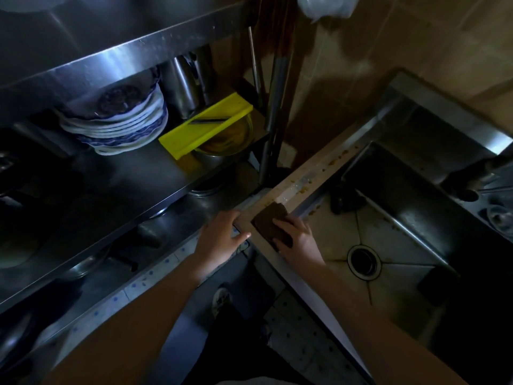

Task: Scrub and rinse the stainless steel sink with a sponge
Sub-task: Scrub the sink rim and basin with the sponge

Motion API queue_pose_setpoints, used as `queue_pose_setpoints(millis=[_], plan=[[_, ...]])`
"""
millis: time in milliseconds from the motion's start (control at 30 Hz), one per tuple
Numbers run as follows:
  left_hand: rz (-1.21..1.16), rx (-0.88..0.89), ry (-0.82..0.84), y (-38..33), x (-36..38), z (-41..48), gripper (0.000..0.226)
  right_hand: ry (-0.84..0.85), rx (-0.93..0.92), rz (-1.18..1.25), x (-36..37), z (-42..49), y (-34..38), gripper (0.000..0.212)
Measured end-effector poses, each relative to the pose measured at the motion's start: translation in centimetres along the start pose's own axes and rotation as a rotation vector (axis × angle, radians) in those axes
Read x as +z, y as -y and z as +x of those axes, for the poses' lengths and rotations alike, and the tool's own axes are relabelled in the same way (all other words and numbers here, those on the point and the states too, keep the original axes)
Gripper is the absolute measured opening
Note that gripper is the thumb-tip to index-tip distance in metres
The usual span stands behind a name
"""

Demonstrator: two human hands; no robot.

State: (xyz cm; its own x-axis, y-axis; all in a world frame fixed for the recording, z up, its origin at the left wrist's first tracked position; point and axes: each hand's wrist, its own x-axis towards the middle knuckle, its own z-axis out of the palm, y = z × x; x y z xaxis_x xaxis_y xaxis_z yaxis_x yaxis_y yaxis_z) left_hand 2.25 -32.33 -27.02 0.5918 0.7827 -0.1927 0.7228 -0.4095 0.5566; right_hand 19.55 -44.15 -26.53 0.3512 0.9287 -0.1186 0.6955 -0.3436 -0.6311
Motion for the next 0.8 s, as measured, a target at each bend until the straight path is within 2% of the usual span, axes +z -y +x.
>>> queue_pose_setpoints(millis=[200,467,633,800], plan=[[0.051,-0.093,0.000,1.9,-0.9,-0.1,0.052,0.001,-0.085,-0.059,0.4,0.9,0.4,0.045],[0.084,-0.103,-0.006,2.8,-1.7,0.1,0.049,-0.067,-0.299,-0.148,0.8,2.6,1.6,0.043],[0.090,-0.088,0.015,2.2,-1.4,0.4,0.050,0.006,-0.194,-0.139,0.3,4.6,0.5,0.044],[0.075,-0.074,0.033,1.4,-1.3,1.0,0.050,-0.053,-0.102,-0.161,-1.1,5.8,-1.0,0.046]])
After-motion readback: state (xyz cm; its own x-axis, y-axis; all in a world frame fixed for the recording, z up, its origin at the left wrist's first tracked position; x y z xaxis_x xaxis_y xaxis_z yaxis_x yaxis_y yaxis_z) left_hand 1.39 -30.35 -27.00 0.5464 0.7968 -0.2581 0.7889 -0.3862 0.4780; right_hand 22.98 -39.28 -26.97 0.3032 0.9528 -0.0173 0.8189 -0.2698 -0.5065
